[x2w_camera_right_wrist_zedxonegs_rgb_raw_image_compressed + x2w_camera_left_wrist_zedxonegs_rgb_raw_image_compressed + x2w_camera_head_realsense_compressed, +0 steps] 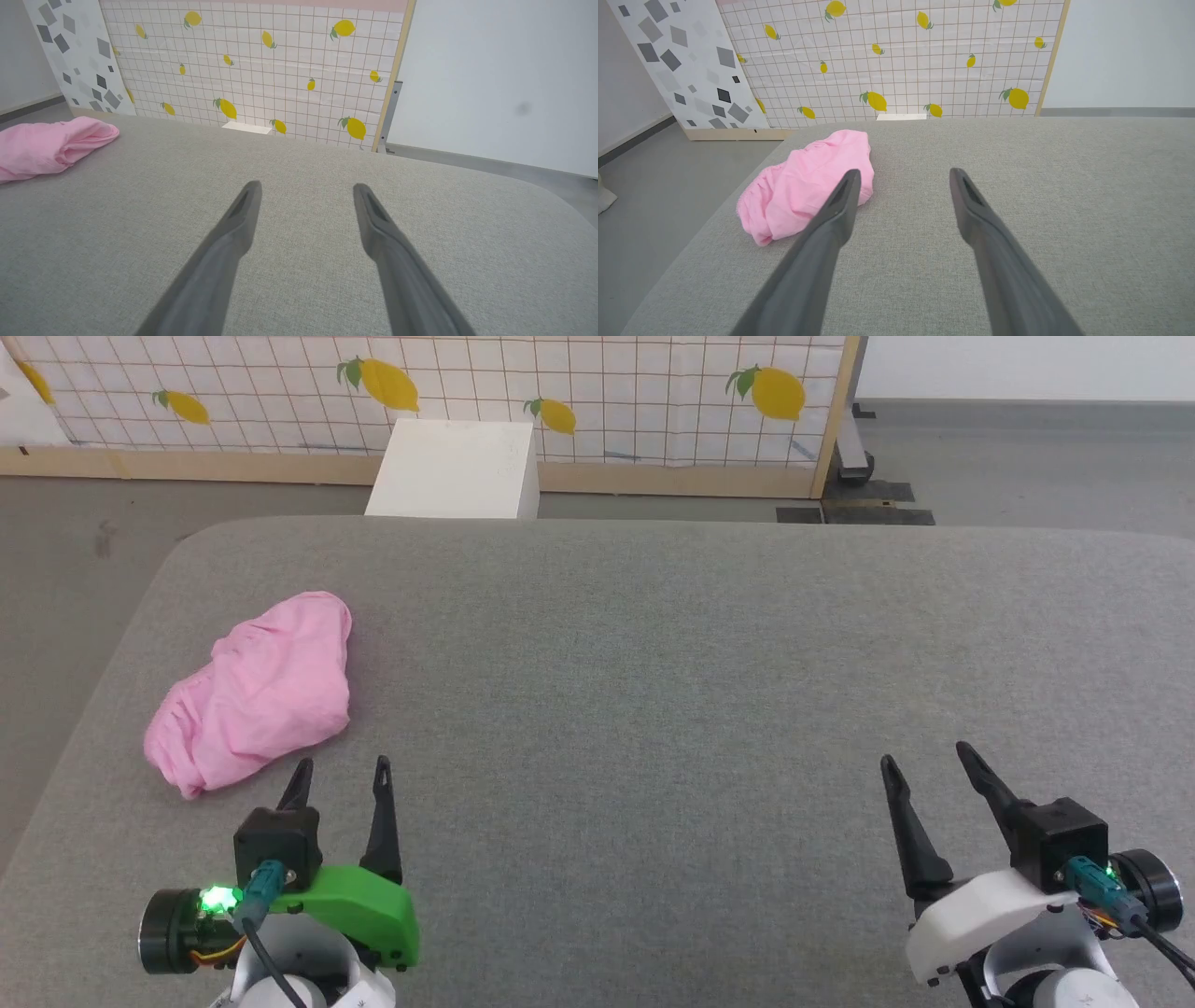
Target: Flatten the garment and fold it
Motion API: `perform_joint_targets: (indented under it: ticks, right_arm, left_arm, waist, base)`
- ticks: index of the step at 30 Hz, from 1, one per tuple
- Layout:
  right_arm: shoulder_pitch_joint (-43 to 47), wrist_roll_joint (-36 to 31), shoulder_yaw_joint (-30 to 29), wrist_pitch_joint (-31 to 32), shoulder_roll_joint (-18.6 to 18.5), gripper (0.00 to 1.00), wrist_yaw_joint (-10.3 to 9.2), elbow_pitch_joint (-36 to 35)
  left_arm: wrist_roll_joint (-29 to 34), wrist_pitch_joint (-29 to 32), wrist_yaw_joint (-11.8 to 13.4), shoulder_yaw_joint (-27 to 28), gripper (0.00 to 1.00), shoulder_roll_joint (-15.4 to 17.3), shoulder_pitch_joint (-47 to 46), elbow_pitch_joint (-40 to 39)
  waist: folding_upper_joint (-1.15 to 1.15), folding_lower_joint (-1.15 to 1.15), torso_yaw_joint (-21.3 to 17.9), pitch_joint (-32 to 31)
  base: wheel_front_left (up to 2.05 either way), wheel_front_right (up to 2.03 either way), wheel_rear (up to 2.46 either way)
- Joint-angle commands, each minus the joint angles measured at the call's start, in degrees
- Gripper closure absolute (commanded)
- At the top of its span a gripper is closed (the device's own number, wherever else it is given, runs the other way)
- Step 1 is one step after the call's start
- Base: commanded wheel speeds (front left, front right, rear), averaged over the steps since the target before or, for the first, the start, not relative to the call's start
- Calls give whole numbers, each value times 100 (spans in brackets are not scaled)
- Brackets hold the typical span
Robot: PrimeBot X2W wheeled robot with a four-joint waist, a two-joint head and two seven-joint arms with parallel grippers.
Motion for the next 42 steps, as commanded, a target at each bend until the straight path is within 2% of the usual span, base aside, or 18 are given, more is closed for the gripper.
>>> perform_joint_targets:
  ticks: [1, 42]
  right_arm:
    - [-7, 1, -3, -11, -1, 0, -1, -2]
    - [-85, 117, 3, -188, 8, 0, -4, -29]
  left_arm:
    - [-3, -3, 0, 7, 0, 2, 6, -1]
    - [-68, -98, 18, -87, 0, 91, 22, -48]
  waist:
    - [0, 0, 0, 1]
    - [0, -1, -8, -6]
  base:
    - [0, 0, 0]
    - [0, 0, 0]
